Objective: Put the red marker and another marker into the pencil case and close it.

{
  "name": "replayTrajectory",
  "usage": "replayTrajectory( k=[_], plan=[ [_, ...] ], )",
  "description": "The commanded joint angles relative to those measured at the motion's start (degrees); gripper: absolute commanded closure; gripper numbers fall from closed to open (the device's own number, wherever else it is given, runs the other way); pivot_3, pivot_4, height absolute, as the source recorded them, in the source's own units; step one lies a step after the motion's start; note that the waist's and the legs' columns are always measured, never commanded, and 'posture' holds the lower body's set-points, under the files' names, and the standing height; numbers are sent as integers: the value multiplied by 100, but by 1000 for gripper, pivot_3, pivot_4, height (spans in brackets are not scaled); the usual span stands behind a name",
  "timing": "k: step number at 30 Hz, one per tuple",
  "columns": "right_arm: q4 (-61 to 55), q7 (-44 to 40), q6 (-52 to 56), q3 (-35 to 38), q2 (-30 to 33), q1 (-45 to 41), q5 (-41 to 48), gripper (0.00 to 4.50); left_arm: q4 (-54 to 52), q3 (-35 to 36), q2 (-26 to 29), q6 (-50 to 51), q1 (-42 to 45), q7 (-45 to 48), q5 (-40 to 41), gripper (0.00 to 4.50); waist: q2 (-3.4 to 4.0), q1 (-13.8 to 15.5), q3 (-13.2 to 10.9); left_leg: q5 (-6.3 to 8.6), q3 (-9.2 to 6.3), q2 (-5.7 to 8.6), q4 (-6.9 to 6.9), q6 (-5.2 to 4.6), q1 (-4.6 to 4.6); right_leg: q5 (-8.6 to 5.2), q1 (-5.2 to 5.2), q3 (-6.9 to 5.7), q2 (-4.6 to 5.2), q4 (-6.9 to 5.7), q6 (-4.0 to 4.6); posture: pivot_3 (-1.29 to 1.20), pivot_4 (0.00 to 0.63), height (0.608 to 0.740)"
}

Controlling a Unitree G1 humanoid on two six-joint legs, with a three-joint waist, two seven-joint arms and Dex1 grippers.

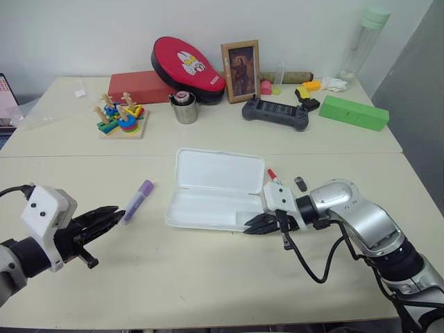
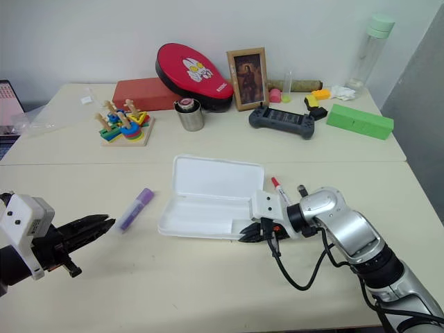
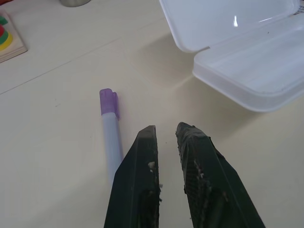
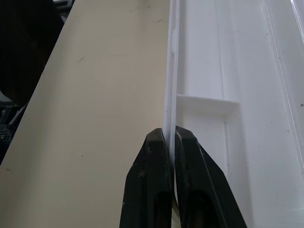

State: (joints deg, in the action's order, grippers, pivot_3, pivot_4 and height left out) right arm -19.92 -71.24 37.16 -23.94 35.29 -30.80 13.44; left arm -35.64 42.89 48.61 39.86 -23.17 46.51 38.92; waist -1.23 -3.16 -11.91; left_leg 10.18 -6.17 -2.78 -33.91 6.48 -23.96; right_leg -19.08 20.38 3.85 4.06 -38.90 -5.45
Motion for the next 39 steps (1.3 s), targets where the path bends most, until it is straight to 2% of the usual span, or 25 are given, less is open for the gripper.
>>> replayTrajectory(
  k=[1,16,17,18,26,32,33,39],
  plan=[
    [-85,-95,-242,-88,52,-42,47,4484,26,28,130,-23,55,79,-44,3764,0,0,0,0,0,0,0,0,0,0,1,1,0,0,0,0,150,740],
    [499,85,-764,-493,63,28,-462,4484,36,82,246,83,165,166,-37,3764,-5,-1,0,0,0,0,0,0,-2,0,3,0,0,0,0,0,150,740],
    [511,79,-806,-498,73,41,-479,3966,36,80,245,84,172,168,-39,3764,-6,-1,0,0,0,0,0,0,-2,0,3,0,0,0,0,0,150,740],
    [518,69,-831,-498,79,50,-487,3875,37,78,246,84,178,169,-40,3764,-6,-1,0,0,0,0,0,0,-2,0,3,0,0,0,0,0,150,740],
    [544,-57,-833,-420,97,39,-443,1788,105,-11,277,79,304,160,-72,3764,-6,0,0,0,0,0,0,0,-2,0,2,1,0,0,0,0,150,740],
    [452,-195,-378,20,11,-99,178,205,144,-46,270,59,362,177,-106,3764,-7,0,0,0,0,0,0,0,-2,0,1,1,0,-1,0,0,150,740],
    [410,-240,-249,133,14,-139,351,20,149,-48,265,58,370,182,-110,3764,-7,0,-1,0,0,0,0,0,-2,0,1,0,0,-1,0,0,150,740],
    [267,-401,-18,585,180,-185,926,20,148,-86,213,74,396,198,-78,3764,-8,2,-1,0,-1,0,0,0,-2,0,0,-1,0,-1,0,0,150,740]
  ],
)
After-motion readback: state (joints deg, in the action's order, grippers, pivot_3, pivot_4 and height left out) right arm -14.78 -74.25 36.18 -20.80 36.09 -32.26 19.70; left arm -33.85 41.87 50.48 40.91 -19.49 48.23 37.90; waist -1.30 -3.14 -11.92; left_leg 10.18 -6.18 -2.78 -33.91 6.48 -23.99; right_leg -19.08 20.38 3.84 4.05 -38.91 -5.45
